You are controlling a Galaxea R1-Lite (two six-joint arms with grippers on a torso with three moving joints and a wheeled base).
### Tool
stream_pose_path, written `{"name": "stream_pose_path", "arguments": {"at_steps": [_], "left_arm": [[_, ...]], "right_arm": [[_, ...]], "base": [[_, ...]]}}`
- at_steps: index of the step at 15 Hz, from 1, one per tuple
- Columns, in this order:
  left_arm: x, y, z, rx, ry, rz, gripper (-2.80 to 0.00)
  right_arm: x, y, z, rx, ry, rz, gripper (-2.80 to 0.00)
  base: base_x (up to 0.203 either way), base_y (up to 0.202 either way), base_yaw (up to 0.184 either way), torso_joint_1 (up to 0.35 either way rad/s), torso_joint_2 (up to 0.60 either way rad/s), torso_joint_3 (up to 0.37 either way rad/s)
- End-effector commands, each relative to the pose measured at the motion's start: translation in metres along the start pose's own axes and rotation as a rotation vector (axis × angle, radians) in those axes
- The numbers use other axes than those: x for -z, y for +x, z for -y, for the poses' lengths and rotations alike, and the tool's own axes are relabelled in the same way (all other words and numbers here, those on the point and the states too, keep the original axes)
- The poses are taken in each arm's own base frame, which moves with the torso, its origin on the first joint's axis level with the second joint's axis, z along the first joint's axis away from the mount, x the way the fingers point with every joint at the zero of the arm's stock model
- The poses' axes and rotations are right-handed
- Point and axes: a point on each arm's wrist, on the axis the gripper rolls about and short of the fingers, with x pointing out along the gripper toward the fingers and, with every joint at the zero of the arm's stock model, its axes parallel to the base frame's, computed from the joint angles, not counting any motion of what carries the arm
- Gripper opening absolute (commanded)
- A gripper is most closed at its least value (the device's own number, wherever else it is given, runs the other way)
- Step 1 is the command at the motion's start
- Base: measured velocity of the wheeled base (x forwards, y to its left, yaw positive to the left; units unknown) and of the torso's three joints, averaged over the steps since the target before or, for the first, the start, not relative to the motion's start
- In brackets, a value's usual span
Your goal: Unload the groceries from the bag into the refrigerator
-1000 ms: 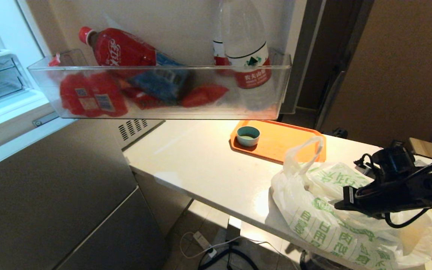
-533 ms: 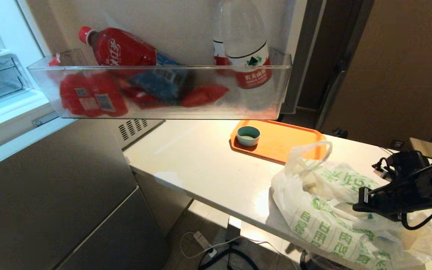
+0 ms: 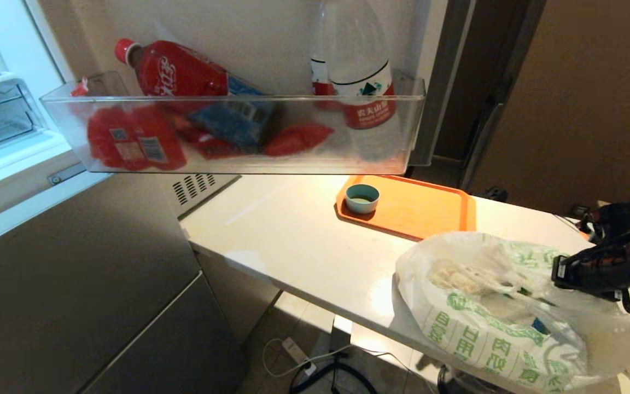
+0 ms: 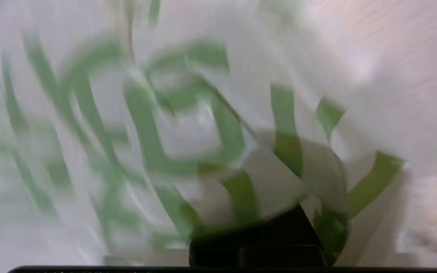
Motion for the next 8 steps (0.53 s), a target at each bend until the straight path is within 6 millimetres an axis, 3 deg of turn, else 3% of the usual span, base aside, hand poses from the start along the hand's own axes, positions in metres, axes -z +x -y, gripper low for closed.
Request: {"name": "stream_pose_path", "arguments": {"at_steps": [1,4,8], "left_arm": [[0.000,0.000,0.000,0.000,0.000,0.000,-2.80],[0.000,0.000,0.000,0.000,0.000,0.000,-2.80],[0.000,0.000,0.000,0.000,0.000,0.000,-2.80]], "right_arm": [[-0.014,-0.001,0.010,0.040,0.026,0.049,-2.80],[-0.031,-0.004,0.034,0.105,0.073,0.106,-2.80],[-0.051,-0.010,0.040,0.108,0.094,0.176,-2.80]], "base": [[0.000,0.000,0.000,0.000,0.00,0.000],[0.000,0.000,0.000,0.000,0.00,0.000],[0.000,0.000,0.000,0.000,0.00,0.000]]}}
